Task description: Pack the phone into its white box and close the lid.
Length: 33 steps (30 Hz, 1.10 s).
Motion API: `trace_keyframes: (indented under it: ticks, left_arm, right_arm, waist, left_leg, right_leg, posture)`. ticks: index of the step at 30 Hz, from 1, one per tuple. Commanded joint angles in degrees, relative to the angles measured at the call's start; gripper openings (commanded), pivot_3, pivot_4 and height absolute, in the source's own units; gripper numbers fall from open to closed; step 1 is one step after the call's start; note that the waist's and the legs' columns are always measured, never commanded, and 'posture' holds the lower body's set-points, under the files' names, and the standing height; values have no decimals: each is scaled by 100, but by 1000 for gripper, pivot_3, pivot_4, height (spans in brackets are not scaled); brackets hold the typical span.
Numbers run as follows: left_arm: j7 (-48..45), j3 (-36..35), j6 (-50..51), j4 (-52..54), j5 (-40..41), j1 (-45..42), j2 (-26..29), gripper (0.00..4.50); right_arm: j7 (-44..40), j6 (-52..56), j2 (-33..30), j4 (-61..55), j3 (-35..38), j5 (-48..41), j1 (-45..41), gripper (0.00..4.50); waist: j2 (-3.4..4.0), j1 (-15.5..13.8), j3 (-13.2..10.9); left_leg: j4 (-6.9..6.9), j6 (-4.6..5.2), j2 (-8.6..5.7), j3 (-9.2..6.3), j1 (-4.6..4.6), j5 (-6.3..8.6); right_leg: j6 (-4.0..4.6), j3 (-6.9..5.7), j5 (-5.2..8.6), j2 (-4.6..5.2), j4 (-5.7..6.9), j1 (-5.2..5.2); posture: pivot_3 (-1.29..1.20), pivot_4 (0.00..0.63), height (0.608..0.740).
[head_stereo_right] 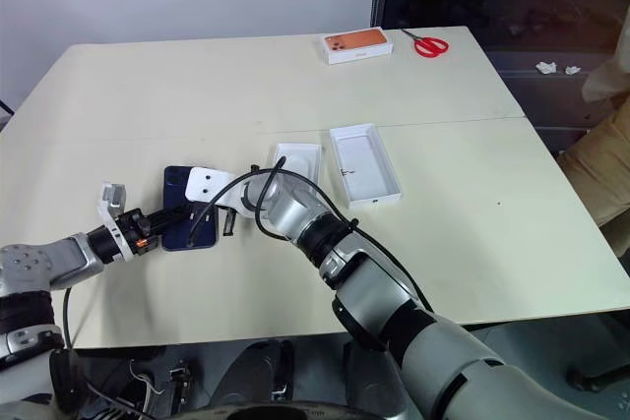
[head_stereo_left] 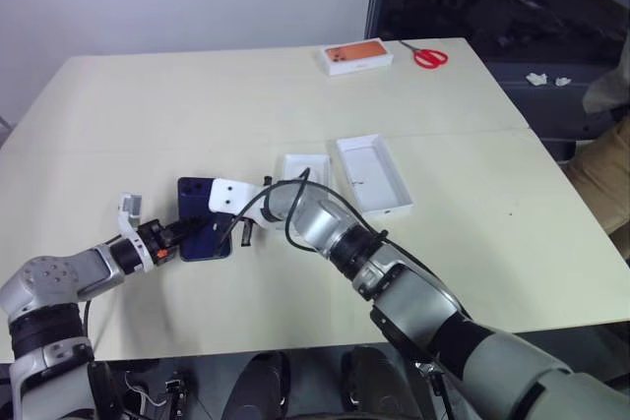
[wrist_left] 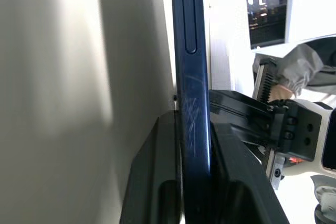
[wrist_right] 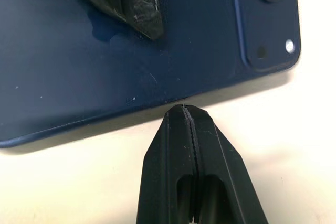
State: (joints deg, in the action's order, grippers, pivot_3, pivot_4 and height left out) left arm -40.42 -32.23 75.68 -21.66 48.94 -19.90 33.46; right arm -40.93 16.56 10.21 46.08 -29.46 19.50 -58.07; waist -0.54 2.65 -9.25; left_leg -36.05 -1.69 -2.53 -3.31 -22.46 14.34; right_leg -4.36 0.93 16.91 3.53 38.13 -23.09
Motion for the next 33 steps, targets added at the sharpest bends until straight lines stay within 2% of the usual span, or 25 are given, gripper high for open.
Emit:
trace_keyframes:
  ticks: [1, 7, 15, 17, 22, 26, 29, 32, 33]
  left_arm:
    - [140, 116, -20, -195, -170, 204, -2, 508]
    - [136, 21, 64, -147, -29, 254, -51, 508]
    - [53, -266, 104, 8, 345, 287, -165, 508]
    - [165, -348, 93, -98, 372, 219, -204, 21]
    - [291, -421, 59, -128, 453, 199, -238, 21]
    - [280, -817, 228, -152, 889, 133, -344, 21]
    - [233, -866, 316, -15, 1038, 201, -368, 21]
    - [306, -1000, 527, -80, 1227, 138, -313, 5]
    - [298, -1043, 597, -102, 1287, 127, -291, 5]
  right_arm:
    - [-4, -46, 76, -223, -12, -36, -26, 0]
    - [23, -92, 15, -322, 101, -101, -77, 0]
    - [-233, 356, -30, -1184, 833, -917, -16, 0]
    - [-257, 534, -206, -1497, 995, -1038, 28, 0]
    - [-388, 730, -560, -2243, 1268, -1446, 211, 0]
    - [-819, 1368, -804, -3202, 1905, -2444, 592, 0]
    - [-1116, 1787, -1207, -3776, 2060, -2887, 897, 0]
    - [-1395, 2245, -1663, -4378, 2137, -3318, 1174, 874]
    - [-1518, 2362, -1903, -4630, 2070, -3390, 1295, 1394]
  waist:
    - [0, 0, 0]
    - [0, 4, 0]
    - [0, 7, 0]
    - [0, -3, -1]
    - [-1, -10, 0]
    - [-2, -13, -1]
    - [-6, -18, -3]
    - [-8, -29, -3]
    - [-9, -26, -4]
  left_leg:
    - [5, -4, 5, -1, 0, -2]
    - [7, -8, 10, -1, 0, -4]
    - [10, -8, 11, -1, -2, -4]
    - [10, -7, 10, 0, -2, -4]
    - [7, -6, 9, 0, -4, -3]
    - [11, -6, 11, 0, -7, -4]
    - [6, -6, 10, -1, -24, -3]
    - [0, -4, 9, -1, -37, -2]
    - [-2, -3, 9, -1, -48, -2]
  right_leg:
    - [1, 0, 1, -4, 0, -3]
    - [1, 0, 1, -9, 0, -4]
    - [1, 1, 1, -8, -5, -4]
    - [1, 1, 1, -7, -6, -3]
    - [1, 1, 1, -5, -7, -2]
    - [1, 1, 1, -6, -6, 3]
    - [1, 0, 1, -5, -8, 4]
    - [1, 0, 1, -4, -10, -4]
    - [1, -1, 0, -3, -10, -13]
  posture:
    - [0, 150, 740]
    - [0, 150, 740]
    - [0, 150, 740]
    - [0, 150, 740]
    - [0, 150, 740]
    - [0, 150, 740]
    - [0, 150, 740]
    - [0, 150, 740]
    - [0, 150, 740]
